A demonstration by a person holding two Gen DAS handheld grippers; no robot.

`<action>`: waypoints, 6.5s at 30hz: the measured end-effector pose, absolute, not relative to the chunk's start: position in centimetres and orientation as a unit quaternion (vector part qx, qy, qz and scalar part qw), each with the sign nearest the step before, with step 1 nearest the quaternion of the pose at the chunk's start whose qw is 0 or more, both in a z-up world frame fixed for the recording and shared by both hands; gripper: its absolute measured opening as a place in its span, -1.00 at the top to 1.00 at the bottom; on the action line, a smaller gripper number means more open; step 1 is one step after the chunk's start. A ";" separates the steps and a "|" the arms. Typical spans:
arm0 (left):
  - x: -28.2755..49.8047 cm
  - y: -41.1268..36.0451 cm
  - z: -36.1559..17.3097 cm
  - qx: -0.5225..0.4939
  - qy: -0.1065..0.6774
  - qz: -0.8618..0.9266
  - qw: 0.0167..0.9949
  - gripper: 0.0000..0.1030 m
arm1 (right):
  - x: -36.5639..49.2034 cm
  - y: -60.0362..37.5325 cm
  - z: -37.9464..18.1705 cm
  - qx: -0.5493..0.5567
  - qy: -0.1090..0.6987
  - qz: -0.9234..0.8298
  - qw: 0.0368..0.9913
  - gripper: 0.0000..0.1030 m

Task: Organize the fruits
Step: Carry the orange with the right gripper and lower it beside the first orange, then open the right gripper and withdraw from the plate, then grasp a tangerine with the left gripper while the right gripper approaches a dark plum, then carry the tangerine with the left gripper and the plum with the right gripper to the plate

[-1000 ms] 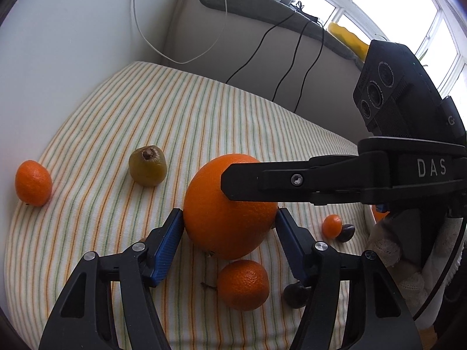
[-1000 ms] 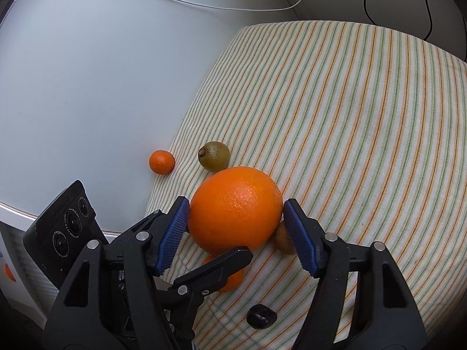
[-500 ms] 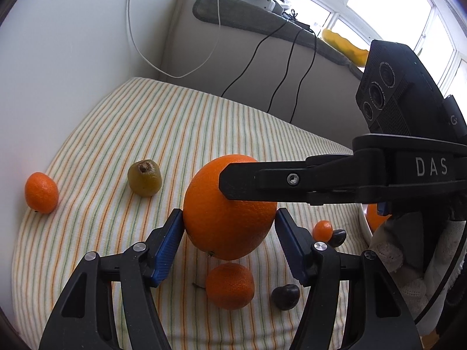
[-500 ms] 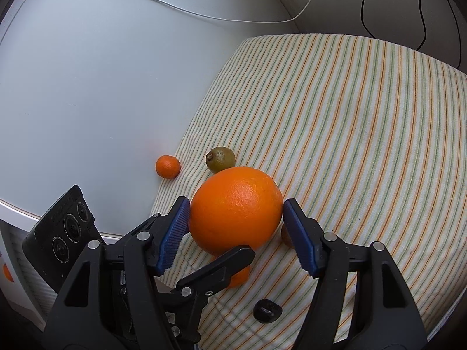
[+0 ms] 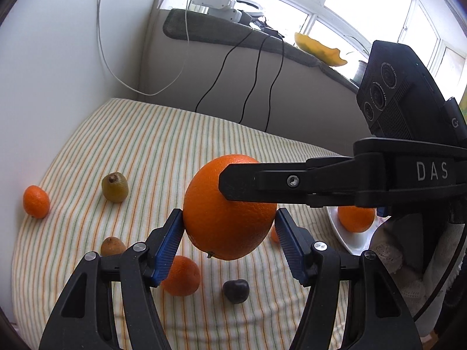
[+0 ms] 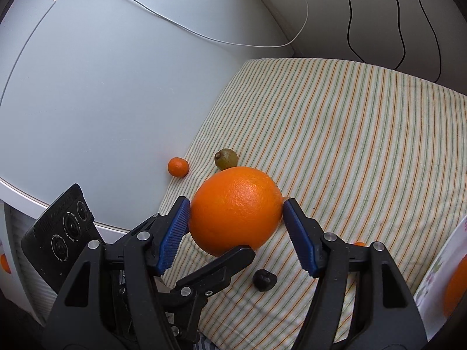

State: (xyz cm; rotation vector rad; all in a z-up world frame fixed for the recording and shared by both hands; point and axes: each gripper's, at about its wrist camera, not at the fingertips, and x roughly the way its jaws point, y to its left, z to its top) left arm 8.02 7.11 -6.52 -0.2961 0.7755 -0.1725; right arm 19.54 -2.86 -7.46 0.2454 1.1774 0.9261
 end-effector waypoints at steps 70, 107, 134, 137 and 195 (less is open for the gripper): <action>11.9 -17.6 -7.9 -0.040 0.429 -0.288 0.855 -0.24 | 14.2 -31.9 -10.0 0.220 0.510 0.244 0.795 -0.34; 7.8 -10.2 -5.4 -0.029 0.375 -0.223 0.899 -0.25 | 11.1 -30.1 -5.9 0.140 0.424 0.222 0.867 -0.46; 3.3 5.1 -8.6 -0.100 0.379 -0.058 0.918 0.09 | 8.9 -14.8 -6.3 -0.012 0.401 0.343 0.849 -0.38; 3.4 6.6 -9.0 -0.108 0.382 -0.043 0.917 0.13 | 8.5 -12.9 -7.0 -0.029 0.406 0.359 0.840 -0.25; 7.0 7.8 -9.5 -0.148 0.388 -0.086 0.906 0.40 | 8.9 -5.3 -11.4 -0.077 0.435 0.377 0.814 0.50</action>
